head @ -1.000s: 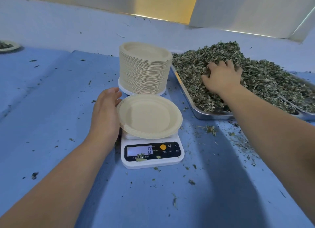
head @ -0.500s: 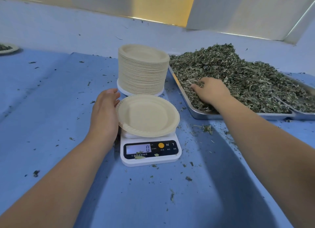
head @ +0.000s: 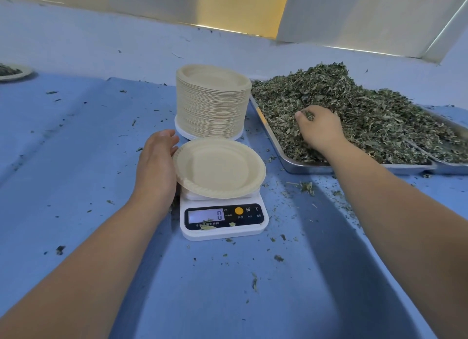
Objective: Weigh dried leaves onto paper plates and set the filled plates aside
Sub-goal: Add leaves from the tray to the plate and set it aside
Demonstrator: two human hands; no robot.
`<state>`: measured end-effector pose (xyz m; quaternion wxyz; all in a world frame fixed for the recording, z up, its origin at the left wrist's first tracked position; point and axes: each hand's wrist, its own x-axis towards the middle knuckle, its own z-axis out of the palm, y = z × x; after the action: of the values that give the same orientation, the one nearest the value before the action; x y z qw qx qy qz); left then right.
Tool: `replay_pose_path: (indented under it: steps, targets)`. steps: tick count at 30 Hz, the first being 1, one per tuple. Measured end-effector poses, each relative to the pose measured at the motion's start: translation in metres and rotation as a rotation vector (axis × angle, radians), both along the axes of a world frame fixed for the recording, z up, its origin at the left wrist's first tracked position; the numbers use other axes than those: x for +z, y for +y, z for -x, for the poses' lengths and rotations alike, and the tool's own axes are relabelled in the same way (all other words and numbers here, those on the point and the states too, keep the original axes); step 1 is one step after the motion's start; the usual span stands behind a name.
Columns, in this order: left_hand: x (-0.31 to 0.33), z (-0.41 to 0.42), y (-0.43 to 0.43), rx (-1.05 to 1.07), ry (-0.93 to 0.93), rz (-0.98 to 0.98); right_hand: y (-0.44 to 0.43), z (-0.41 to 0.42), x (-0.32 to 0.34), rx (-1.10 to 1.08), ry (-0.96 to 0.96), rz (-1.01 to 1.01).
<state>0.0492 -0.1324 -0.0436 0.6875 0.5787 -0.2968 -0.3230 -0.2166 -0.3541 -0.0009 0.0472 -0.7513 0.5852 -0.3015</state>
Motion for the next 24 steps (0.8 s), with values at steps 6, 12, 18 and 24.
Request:
replay_pose_path:
  steps: [6, 12, 18, 24]
  targets:
    - [-0.002, 0.001, 0.0, 0.002, -0.065, -0.023, 0.035, -0.024, 0.032, 0.119, -0.145, 0.155]
    - [0.003, 0.002, 0.002, 0.006, -0.063, -0.041, 0.104, -0.082, 0.048, 0.497, -0.168, 0.132]
    - [0.002, 0.001, 0.003, 0.0, -0.09, -0.033, 0.145, -0.117, 0.024, 0.729, 0.28, -0.018]
    - [0.001, 0.0, 0.003, 0.008, -0.107, -0.026, 0.137, -0.097, 0.028, 0.674, 0.14, -0.052]
